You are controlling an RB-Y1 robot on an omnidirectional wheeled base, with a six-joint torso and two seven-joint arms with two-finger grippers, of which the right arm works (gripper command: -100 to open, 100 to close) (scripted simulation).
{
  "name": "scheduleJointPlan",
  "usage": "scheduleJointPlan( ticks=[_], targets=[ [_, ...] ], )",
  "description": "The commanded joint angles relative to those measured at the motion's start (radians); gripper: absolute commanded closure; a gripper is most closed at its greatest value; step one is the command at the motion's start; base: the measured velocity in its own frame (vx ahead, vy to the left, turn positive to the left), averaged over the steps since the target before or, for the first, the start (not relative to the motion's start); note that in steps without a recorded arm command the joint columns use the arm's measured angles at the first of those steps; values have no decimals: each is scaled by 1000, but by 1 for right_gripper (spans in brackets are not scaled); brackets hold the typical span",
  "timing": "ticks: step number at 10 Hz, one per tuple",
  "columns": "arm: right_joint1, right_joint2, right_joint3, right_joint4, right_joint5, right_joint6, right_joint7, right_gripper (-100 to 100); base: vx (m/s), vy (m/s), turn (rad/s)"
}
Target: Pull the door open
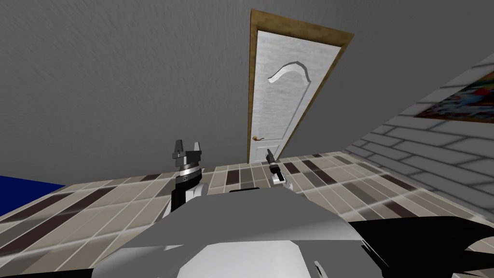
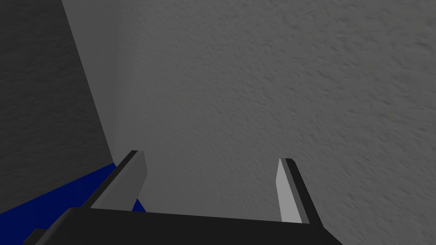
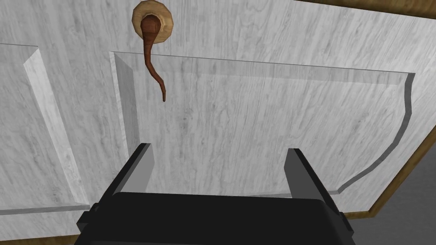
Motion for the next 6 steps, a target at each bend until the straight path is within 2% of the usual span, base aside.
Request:
scheduleJointPlan(
  ticks=[1, 5, 6],
  targets=[
    [-20, -9, -1, 43, -4, -3, -4, -100, 109, 6, 45],
    [-59, -23, -2, 135, -12, -10, -8, -100, 102, 12, 42],
    [-77, -30, -2, 176, -16, -13, -9, -100, 141, 14, 66]
  ],
)
